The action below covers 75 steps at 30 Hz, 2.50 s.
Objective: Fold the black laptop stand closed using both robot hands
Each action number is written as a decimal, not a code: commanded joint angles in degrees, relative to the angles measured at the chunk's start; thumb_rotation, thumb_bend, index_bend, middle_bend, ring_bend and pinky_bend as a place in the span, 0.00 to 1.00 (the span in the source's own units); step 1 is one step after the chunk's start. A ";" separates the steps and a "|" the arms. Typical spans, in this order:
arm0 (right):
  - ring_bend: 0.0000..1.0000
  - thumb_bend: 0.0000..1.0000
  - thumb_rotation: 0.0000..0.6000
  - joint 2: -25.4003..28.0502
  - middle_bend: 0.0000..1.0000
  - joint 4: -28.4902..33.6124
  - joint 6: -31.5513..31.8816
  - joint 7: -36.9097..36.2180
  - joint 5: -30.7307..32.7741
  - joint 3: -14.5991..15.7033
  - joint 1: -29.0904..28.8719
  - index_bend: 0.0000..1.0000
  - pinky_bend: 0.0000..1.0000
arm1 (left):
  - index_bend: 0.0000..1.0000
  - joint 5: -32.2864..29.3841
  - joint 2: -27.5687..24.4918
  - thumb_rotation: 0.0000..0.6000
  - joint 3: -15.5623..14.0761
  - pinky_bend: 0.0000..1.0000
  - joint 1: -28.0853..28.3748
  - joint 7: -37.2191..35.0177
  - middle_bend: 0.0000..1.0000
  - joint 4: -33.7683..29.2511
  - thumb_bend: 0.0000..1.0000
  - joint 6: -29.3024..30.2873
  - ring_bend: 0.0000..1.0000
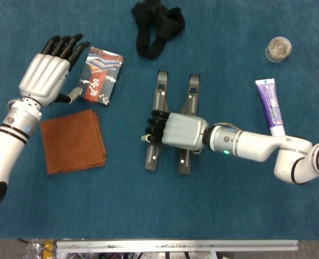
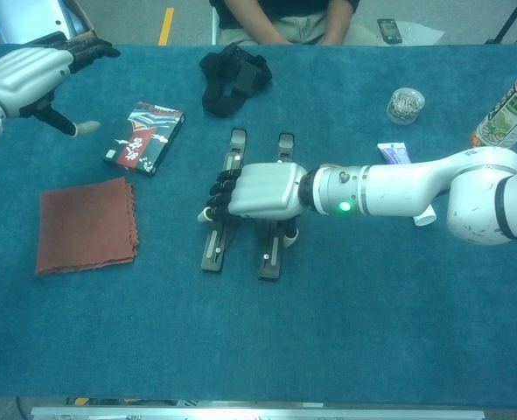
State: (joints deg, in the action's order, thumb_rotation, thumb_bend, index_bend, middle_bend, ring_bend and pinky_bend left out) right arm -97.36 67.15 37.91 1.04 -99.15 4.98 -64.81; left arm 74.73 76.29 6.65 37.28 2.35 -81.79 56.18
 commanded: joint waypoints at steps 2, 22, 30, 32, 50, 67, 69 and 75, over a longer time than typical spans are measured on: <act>0.00 0.07 1.00 -0.17 0.20 -0.19 0.29 -0.32 0.30 -0.17 0.03 0.00 0.00 | 0.00 -0.07 0.10 1.00 0.08 0.00 0.05 -0.08 0.00 0.21 0.28 -0.20 0.00; 0.11 0.23 1.00 -0.52 0.43 -0.76 2.46 -1.96 1.16 -0.60 0.50 0.00 0.00 | 0.00 0.15 0.81 1.00 0.09 0.00 0.24 -0.06 0.00 0.71 0.28 -0.85 0.00; 0.14 0.25 1.00 -0.62 0.46 -0.71 2.95 -1.87 1.23 -0.55 0.72 0.00 0.00 | 0.00 0.31 0.96 1.00 0.10 0.00 0.34 -0.05 0.00 0.81 0.28 -0.98 0.00; 0.12 0.24 1.00 -0.22 0.40 -0.07 3.11 -2.03 1.24 -0.49 0.77 0.00 0.00 | 0.00 0.37 0.90 1.00 0.12 0.00 0.31 -0.03 0.00 0.67 0.28 -0.90 0.00; 0.00 0.21 1.00 8.49 0.02 14.33 18.83 14.21 12.89 -6.58 14.36 0.00 0.00 | 0.00 1.41 -1.71 1.00 -0.69 0.00 -2.46 2.44 0.00 -2.84 0.28 3.66 0.00; 0.03 0.24 1.00 21.17 0.19 31.22 40.95 29.48 23.26 -6.69 34.41 0.06 0.01 | 0.00 2.67 -6.86 1.00 -3.56 0.00 -11.25 6.91 0.00 -5.87 0.28 14.40 0.00; 0.03 0.24 1.00 22.19 0.19 32.19 43.17 30.03 23.46 -6.25 36.58 0.06 0.01 | 0.00 2.75 -7.54 1.00 -4.04 0.00 -12.87 6.95 0.00 -6.57 0.28 16.13 0.00; 0.03 0.24 1.00 24.24 0.19 33.30 48.66 29.22 23.23 -4.78 42.64 0.07 0.01 | 0.00 3.75 -9.08 1.00 -5.39 0.00 -17.39 7.51 0.00 -7.87 0.28 21.32 0.00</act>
State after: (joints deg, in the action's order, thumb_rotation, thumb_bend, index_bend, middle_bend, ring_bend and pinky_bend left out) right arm -73.96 99.85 85.29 30.56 -75.87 -0.43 -23.66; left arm 78.09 67.82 1.81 21.07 9.43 -89.06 76.10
